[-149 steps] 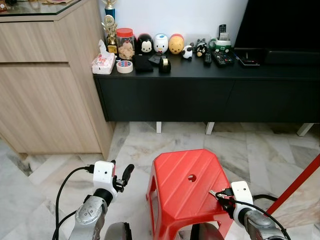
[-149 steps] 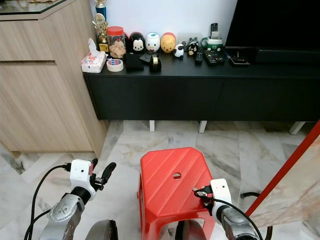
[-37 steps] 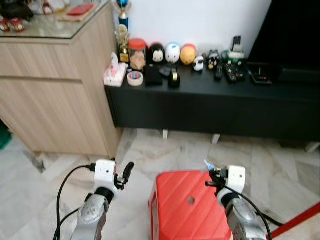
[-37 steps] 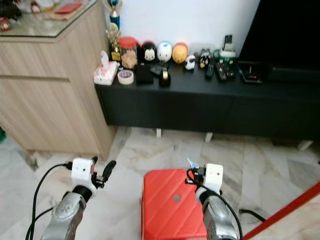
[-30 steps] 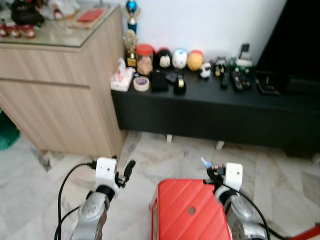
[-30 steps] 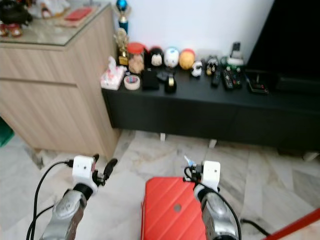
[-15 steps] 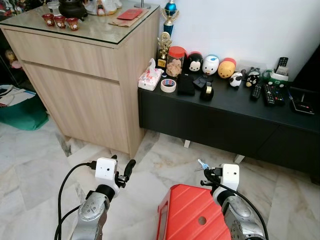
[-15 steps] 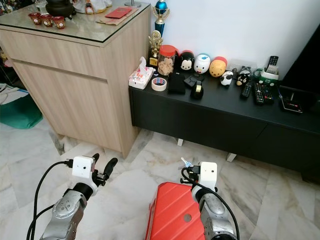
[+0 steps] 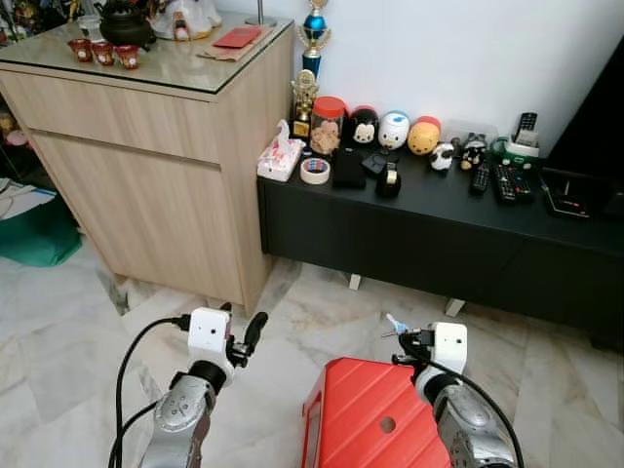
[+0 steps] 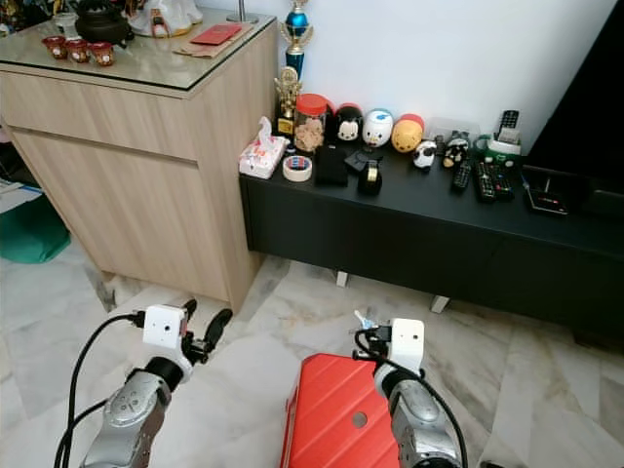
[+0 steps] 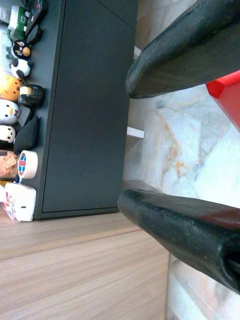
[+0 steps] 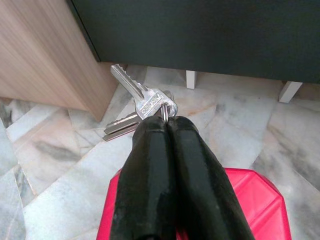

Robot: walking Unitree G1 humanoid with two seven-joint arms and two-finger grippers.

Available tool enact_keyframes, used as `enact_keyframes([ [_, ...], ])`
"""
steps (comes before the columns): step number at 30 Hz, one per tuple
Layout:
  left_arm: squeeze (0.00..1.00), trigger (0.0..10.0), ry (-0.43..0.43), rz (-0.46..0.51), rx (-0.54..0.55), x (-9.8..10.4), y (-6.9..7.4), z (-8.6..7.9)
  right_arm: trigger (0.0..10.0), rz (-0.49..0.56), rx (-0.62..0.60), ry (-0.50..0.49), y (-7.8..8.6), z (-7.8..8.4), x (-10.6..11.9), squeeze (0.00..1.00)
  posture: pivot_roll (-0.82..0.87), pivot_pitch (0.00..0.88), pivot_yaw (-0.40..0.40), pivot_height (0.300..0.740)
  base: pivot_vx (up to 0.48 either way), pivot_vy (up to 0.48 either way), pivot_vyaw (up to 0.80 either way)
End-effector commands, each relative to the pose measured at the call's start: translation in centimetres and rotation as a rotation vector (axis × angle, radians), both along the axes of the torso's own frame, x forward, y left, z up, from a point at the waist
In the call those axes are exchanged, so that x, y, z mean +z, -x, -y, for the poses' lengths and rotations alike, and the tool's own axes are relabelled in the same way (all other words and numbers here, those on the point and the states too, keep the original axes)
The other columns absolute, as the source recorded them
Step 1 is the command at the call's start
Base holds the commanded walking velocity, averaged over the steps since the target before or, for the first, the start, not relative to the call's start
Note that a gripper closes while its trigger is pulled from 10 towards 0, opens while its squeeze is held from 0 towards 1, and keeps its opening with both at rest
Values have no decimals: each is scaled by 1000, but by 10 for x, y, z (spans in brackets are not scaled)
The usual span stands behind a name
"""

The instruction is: Hang keys on a hook

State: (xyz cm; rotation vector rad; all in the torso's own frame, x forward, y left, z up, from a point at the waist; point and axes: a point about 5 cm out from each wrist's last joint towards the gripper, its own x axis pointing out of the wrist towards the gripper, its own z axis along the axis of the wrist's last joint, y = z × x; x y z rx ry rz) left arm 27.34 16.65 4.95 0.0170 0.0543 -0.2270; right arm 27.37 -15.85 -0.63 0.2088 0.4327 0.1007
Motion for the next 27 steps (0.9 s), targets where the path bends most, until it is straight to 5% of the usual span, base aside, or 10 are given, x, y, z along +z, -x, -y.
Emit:
enact_keyframes([
  [1,0,10000,3,-16,4,-5,3,-1,10000,-3,-7,8,-3,3,2,0,56,0,-86,740,0,0,0],
  [27,0,10000,-8,-38,-59,-9,6,4,10000,-32,42,19,-6,4,2,0,59,0,-92,740,-10,0,0],
])
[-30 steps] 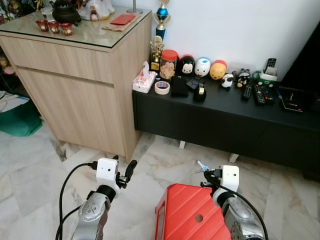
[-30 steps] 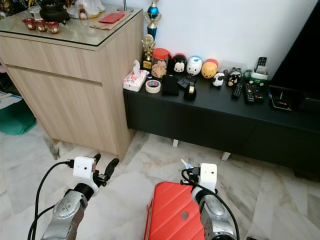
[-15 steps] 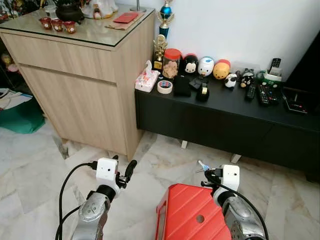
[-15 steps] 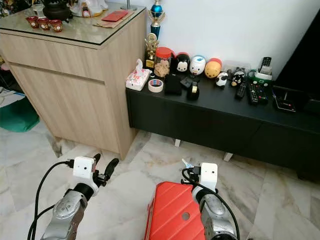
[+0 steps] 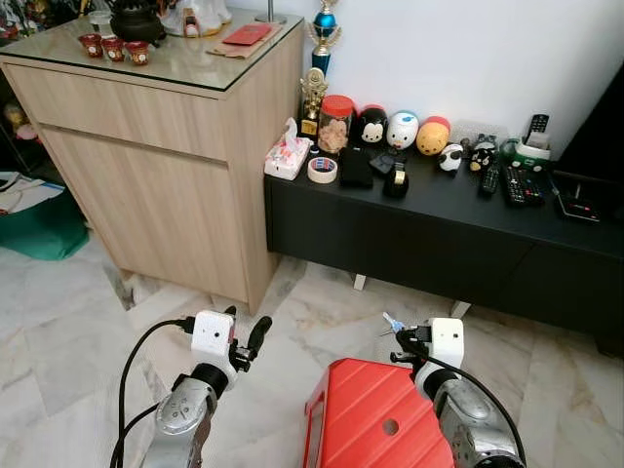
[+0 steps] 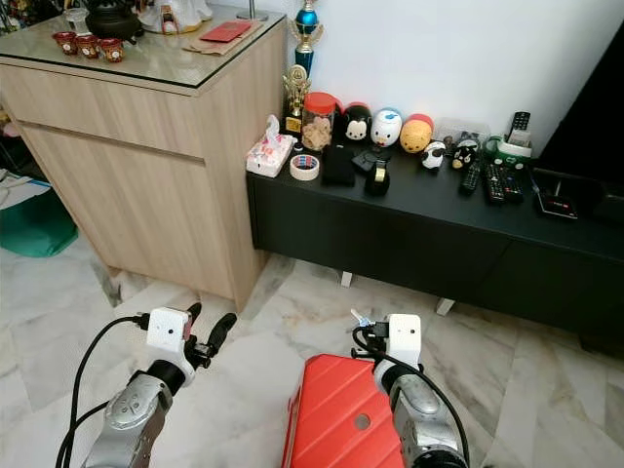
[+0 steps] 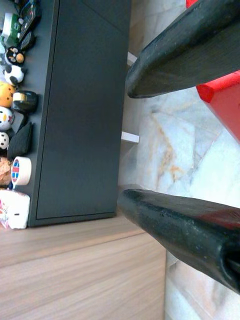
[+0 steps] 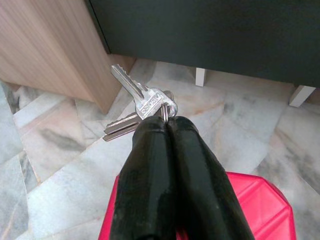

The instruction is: Hang keys on a hook

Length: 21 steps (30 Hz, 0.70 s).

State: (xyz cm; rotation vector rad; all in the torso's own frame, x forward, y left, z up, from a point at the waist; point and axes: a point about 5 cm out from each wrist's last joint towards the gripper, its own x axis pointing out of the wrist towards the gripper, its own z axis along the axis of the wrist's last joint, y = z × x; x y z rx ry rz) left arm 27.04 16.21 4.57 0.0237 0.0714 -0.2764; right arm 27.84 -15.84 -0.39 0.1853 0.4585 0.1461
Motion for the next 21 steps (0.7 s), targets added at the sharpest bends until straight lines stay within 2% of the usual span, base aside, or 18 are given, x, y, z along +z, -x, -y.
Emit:
enact_keyframes([
  [1,0,10000,-1,-21,-11,-5,3,0,10000,-13,-9,3,-1,3,0,0,59,0,-92,740,-274,0,0],
  [18,0,10000,-9,-22,-19,-7,4,-3,10000,-13,44,29,-3,0,2,0,57,0,-87,740,-280,0,0],
  [21,0,10000,-9,-22,-25,-7,4,-2,10000,-6,73,45,-5,-2,4,0,55,0,-89,740,0,0,0],
])
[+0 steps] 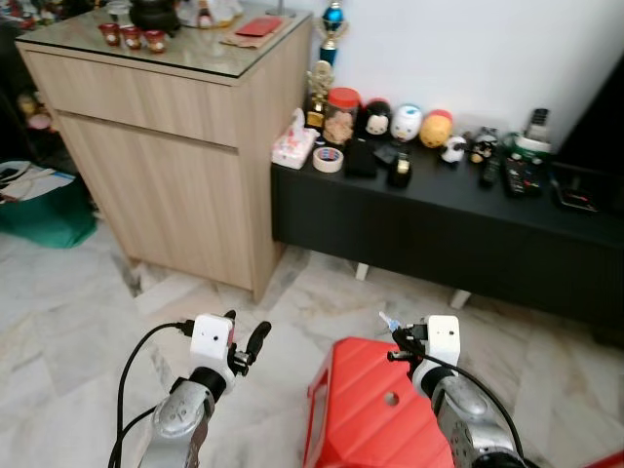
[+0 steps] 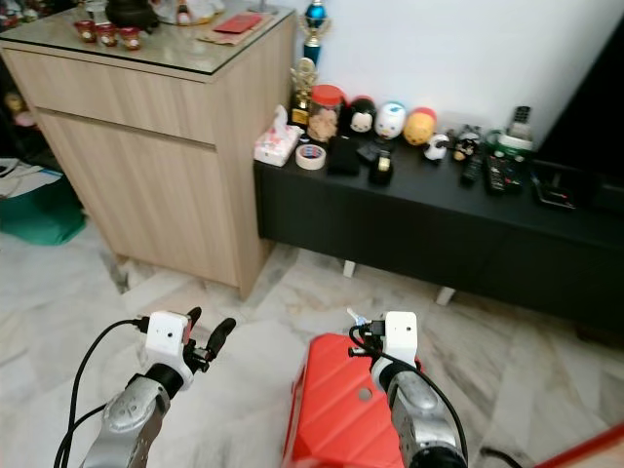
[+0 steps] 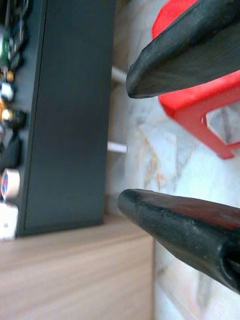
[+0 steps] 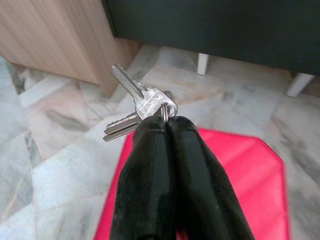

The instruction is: Hang keys on a hook

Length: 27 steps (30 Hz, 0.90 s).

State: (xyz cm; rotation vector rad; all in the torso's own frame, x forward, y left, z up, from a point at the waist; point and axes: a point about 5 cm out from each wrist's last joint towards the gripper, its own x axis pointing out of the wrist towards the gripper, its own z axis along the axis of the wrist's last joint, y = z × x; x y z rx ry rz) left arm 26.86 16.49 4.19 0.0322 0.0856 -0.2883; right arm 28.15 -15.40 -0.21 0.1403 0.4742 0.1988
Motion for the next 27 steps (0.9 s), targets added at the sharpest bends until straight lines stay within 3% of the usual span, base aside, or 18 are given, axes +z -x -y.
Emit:
enact_keyframes([
  [1,0,10000,2,-8,-14,-3,2,1,10000,4,13,11,-3,2,3,0,56,0,-91,740,-240,0,0],
  [27,0,10000,-19,22,-52,3,0,3,10000,38,103,56,-16,1,17,0,63,0,-88,740,-177,0,0],
])
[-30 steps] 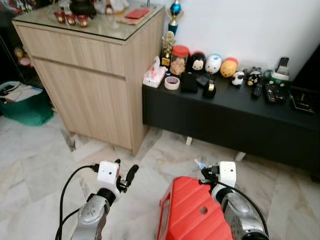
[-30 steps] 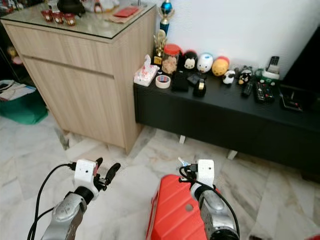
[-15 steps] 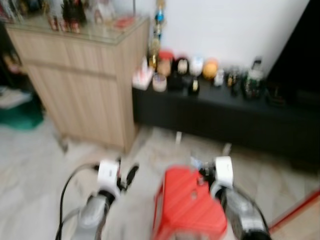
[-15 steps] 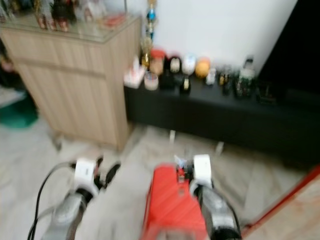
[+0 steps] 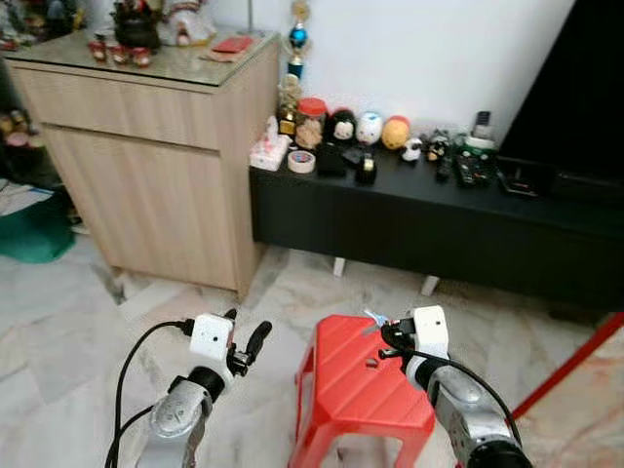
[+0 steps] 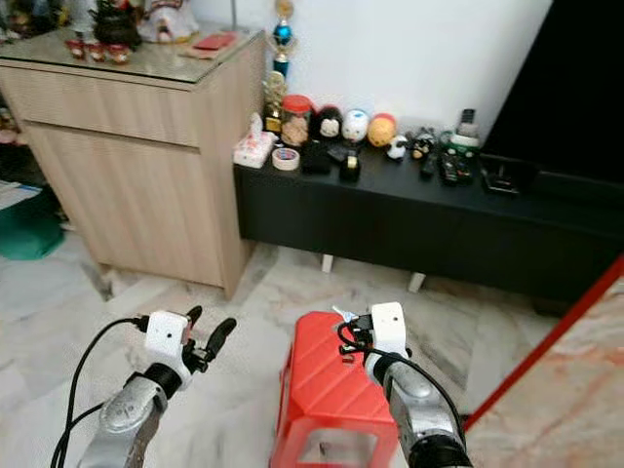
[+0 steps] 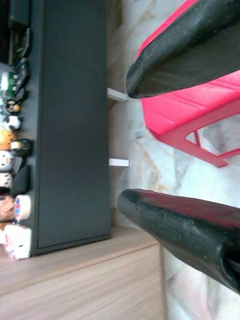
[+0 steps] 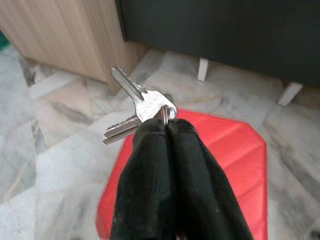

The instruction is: Hang keys on a hook

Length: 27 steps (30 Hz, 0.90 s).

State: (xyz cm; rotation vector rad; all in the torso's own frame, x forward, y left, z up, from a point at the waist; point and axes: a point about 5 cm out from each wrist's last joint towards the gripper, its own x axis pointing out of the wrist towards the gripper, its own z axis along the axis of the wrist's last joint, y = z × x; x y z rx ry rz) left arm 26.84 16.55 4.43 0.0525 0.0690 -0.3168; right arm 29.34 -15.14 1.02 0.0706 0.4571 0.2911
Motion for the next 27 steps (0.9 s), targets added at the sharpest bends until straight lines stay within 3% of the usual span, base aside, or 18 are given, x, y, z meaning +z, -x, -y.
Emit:
enact_keyframes([
  [1,0,10000,-4,3,-23,0,0,4,10000,11,1,14,-4,3,5,0,66,0,-87,740,0,0,0],
  [7,0,10000,-10,5,-31,2,0,3,10000,20,-16,9,-7,5,7,0,68,0,-83,740,-40,0,0],
  [27,0,10000,-27,15,-46,6,0,2,10000,32,-18,9,-12,7,12,0,78,0,-77,740,-321,0,0],
])
